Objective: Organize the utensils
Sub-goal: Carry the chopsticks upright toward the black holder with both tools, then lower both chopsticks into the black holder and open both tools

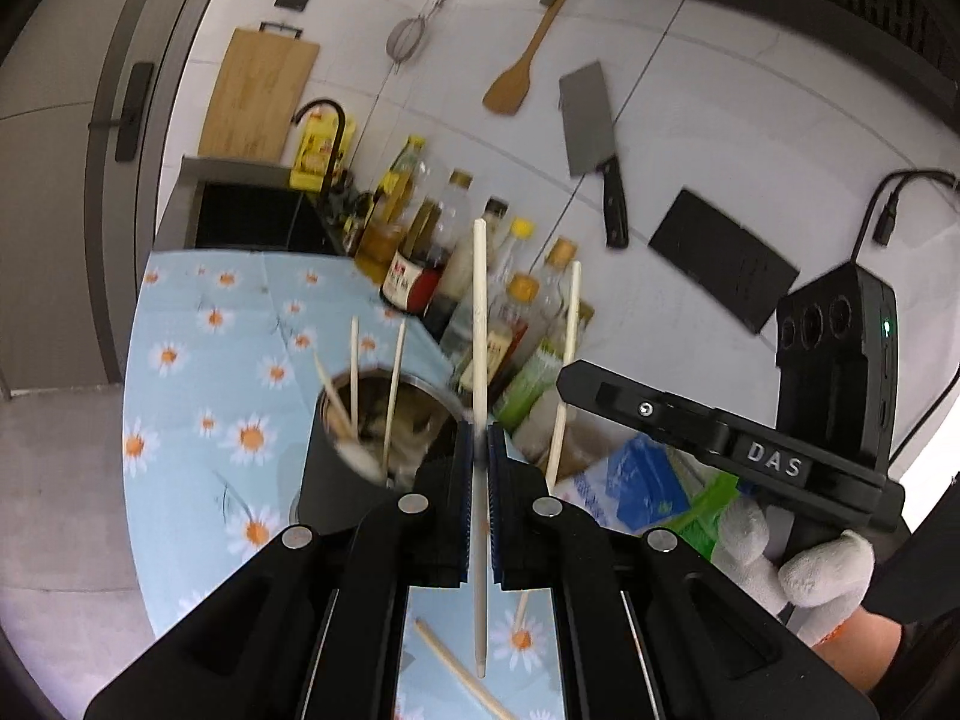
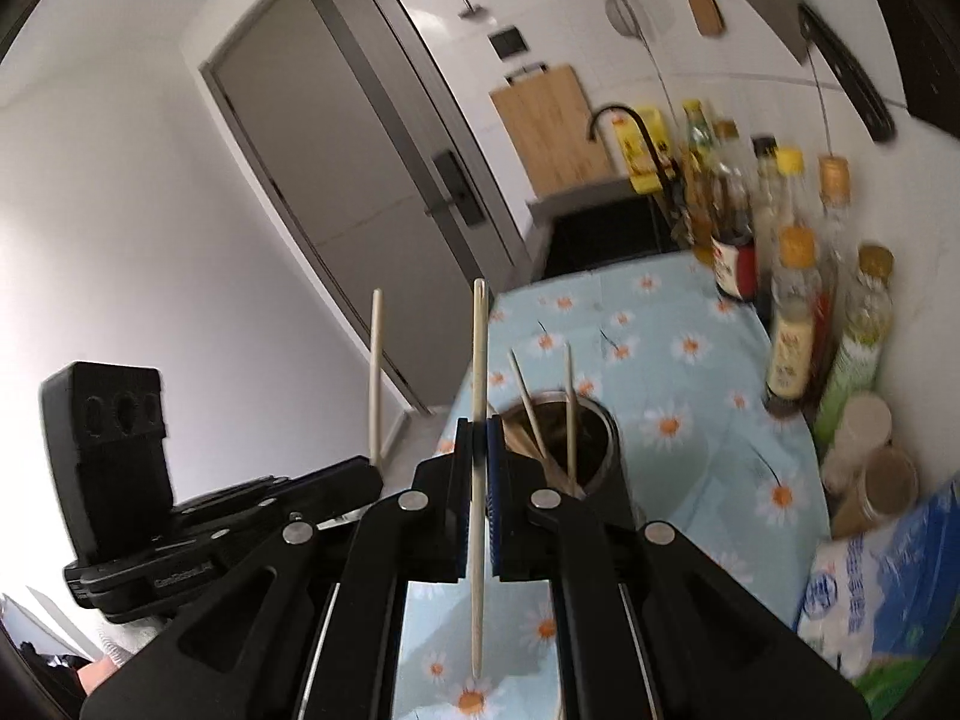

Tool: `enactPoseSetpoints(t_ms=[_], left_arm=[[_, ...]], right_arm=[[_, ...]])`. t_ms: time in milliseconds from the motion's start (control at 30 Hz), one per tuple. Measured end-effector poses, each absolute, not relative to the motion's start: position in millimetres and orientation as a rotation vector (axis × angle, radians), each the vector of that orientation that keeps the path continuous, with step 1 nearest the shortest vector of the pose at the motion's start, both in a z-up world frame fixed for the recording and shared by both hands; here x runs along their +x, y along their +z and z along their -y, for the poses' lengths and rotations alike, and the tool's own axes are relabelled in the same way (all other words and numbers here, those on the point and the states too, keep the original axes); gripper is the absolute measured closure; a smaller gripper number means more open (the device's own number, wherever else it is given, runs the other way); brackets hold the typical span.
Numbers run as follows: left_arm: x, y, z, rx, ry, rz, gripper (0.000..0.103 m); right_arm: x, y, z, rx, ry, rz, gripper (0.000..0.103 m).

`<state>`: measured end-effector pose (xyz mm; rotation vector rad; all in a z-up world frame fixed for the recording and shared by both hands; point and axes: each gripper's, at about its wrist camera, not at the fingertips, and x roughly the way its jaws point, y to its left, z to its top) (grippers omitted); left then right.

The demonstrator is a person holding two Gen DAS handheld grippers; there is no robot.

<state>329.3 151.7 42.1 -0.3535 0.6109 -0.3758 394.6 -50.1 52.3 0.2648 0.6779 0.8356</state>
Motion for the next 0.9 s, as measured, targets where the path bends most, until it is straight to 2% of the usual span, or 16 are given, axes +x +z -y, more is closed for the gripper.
enactPoseSetpoints(t_ms=[367,900], left_arm=[[345.2,71.2,-152.9,-0.333,-0.351,-0.439,0.099],[372.8,64.6,-146.3,-0.258,-0.273,-0.243,0.099]], right_arm=[[412.0,81.0,64.8,0.31,0.851,-0.475,0.097],[457.7,85.9,51.3,0.278,0.833,-0.393,0.097]])
